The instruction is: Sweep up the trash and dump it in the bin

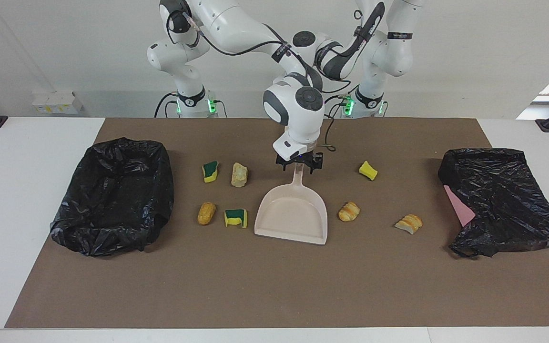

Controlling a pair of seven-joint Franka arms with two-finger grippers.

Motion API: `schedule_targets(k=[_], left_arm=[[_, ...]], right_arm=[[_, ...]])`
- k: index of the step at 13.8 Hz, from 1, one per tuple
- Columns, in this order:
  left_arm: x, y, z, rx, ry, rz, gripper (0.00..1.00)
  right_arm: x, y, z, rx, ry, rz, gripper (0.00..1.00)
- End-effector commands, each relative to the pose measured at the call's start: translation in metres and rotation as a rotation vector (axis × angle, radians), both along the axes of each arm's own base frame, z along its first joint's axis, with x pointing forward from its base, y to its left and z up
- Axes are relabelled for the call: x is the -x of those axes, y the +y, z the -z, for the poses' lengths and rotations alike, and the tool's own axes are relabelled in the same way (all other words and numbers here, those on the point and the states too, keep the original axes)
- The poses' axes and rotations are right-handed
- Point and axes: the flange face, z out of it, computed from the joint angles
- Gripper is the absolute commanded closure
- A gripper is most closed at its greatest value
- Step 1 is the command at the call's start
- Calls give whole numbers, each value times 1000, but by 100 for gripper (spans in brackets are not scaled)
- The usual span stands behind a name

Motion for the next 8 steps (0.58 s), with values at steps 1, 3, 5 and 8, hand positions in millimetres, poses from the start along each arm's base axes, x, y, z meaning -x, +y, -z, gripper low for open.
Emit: schedule_targets(k=[1,3,5,8], left_arm=[[7,6,-1,19,4,-52,39],[7,6,-1,16,6,-61,89],[6,7,-1,12,8,-67,100],[0,12,-2,-6,22,-82,100]], right_arm=[[-6,0,-2,-28,14,47,15],[-5,1,-4,-27,16,45,21],[-5,1,-5,-18,8,40,36],[-2,2,-1,-8,7,31,55]])
